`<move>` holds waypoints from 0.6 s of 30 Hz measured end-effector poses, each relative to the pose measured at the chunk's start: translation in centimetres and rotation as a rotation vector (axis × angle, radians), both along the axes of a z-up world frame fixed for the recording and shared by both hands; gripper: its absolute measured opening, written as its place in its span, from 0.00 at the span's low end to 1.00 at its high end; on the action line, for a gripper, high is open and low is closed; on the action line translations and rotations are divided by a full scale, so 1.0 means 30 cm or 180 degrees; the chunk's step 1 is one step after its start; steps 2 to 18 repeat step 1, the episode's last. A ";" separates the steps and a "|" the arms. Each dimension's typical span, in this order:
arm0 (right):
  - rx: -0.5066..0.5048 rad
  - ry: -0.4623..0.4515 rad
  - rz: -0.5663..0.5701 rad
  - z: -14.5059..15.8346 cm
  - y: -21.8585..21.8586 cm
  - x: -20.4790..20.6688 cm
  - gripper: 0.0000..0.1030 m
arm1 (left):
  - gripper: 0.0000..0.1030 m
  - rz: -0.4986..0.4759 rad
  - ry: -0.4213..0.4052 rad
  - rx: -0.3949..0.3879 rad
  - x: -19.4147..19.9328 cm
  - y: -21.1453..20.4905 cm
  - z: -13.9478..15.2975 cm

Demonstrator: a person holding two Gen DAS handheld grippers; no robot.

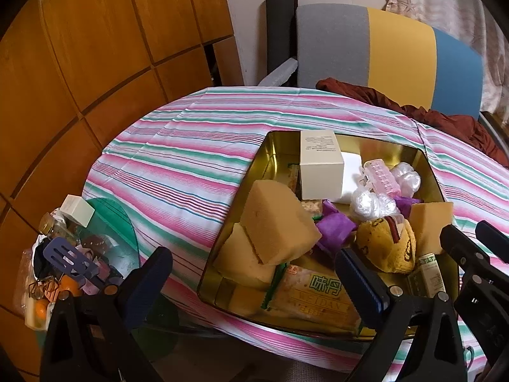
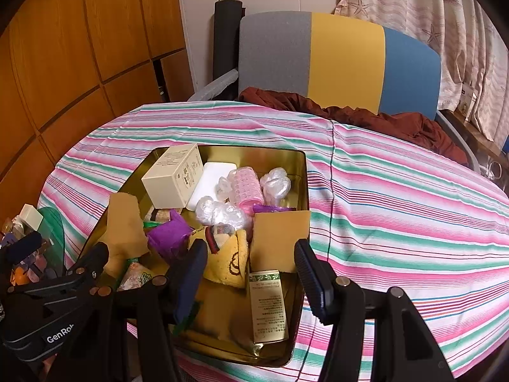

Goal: Organize objects

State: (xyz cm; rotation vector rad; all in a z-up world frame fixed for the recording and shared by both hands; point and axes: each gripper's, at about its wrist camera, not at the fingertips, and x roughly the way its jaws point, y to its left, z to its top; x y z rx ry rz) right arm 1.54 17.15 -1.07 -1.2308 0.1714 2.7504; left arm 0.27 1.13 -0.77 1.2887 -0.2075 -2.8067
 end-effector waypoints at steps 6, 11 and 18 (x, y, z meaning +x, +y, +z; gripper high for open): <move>0.0002 0.0004 -0.0006 0.001 0.001 0.001 0.56 | 0.99 -0.0001 -0.0005 -0.0003 -0.001 0.000 -0.001; 0.0002 0.0004 -0.0006 0.001 0.001 0.001 0.56 | 0.99 -0.0001 -0.0005 -0.0003 -0.001 0.000 -0.001; 0.0002 0.0004 -0.0006 0.001 0.001 0.001 0.56 | 0.99 -0.0001 -0.0005 -0.0003 -0.001 0.000 -0.001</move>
